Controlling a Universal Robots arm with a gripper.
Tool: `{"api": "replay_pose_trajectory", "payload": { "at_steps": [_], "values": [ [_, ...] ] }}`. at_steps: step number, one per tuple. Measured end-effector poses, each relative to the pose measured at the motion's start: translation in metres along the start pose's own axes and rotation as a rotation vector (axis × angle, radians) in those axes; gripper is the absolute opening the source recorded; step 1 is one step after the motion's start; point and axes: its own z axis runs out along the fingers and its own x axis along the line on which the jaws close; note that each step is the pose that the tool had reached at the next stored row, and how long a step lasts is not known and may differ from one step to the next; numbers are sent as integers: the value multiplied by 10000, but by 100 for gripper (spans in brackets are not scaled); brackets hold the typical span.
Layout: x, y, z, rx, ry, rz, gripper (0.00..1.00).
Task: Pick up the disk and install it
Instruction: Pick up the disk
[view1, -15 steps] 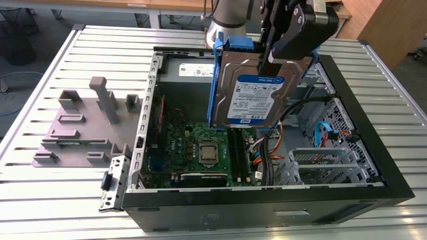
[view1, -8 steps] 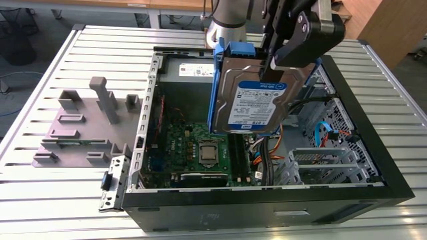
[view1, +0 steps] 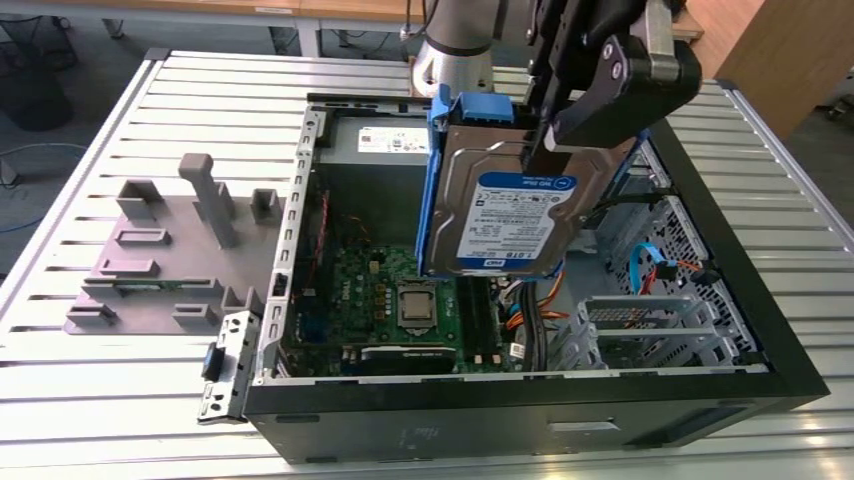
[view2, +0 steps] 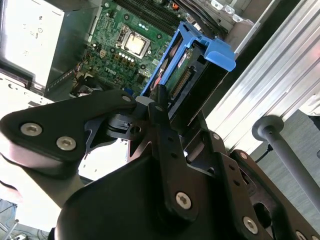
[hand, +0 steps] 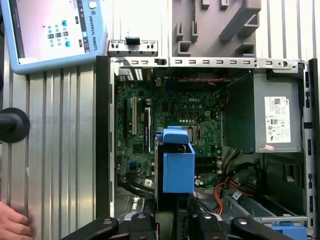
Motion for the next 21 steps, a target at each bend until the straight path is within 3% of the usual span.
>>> {"api": "replay_pose_trajectory", "payload": {
  "at_steps": [16, 21],
  "values": [
    [19, -39, -2, 0, 1, 2, 35],
    [17, -114, -5, 0, 0, 0, 35]
  ]
}}
